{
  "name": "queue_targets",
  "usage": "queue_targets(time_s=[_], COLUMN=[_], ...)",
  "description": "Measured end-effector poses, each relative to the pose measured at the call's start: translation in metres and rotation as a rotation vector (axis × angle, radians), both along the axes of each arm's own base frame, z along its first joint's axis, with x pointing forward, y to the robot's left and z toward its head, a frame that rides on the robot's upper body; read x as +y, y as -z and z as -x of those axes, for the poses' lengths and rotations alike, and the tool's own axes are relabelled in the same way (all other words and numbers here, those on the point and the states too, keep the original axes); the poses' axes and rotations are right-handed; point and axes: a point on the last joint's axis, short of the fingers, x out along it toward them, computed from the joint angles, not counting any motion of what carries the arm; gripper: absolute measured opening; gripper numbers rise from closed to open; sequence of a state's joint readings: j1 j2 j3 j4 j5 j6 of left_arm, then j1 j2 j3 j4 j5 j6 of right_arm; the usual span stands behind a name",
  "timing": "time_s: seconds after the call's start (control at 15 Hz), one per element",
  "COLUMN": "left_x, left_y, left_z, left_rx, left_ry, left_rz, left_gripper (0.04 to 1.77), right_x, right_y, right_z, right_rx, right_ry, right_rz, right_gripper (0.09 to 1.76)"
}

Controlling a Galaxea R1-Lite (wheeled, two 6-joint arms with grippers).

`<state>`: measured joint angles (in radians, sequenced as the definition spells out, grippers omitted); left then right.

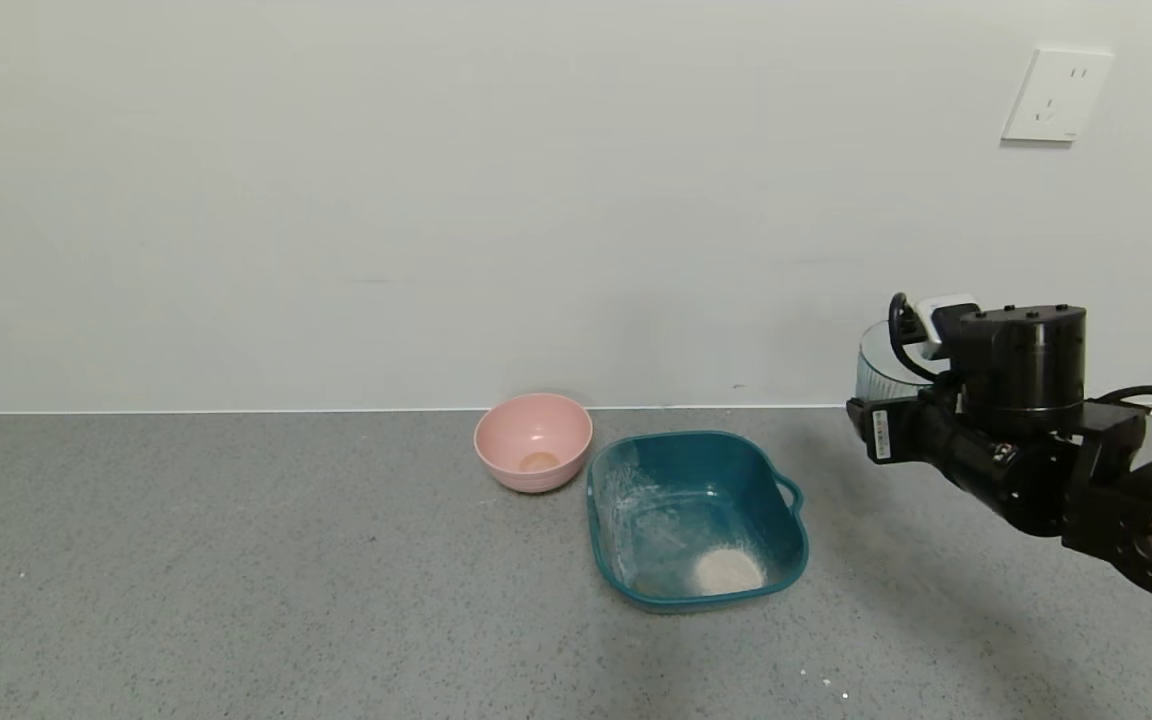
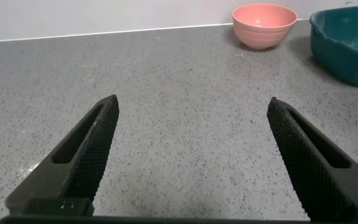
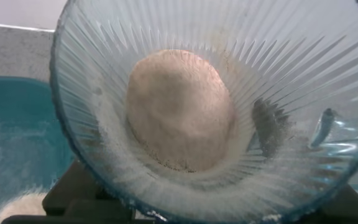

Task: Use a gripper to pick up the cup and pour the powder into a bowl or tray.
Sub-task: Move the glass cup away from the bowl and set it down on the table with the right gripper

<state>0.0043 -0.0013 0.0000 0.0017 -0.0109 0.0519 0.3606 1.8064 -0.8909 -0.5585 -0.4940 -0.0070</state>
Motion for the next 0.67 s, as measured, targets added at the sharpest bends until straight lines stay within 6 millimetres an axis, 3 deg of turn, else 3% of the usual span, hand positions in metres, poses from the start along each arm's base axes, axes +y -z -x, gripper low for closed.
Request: queue_targets(time_s=[0.27,0.67], left_x=[0.000,0.000], left_y=[0.000,0.000], left_z=[0.000,0.000], left_rx=[0.000,0.000], left_ry=[0.000,0.000], left_rz=[0.000,0.000], left_gripper=[1.72,1.72], right_x=[-0.009,-0.013], right_y=[0.037,0.089], right_z=[-0.011,-0.021], right_rx=[-0.020,0.101], right_ry=[0.013,0.041], right_rz=[-0.019,-0.022], right_gripper=[1.31,1.31])
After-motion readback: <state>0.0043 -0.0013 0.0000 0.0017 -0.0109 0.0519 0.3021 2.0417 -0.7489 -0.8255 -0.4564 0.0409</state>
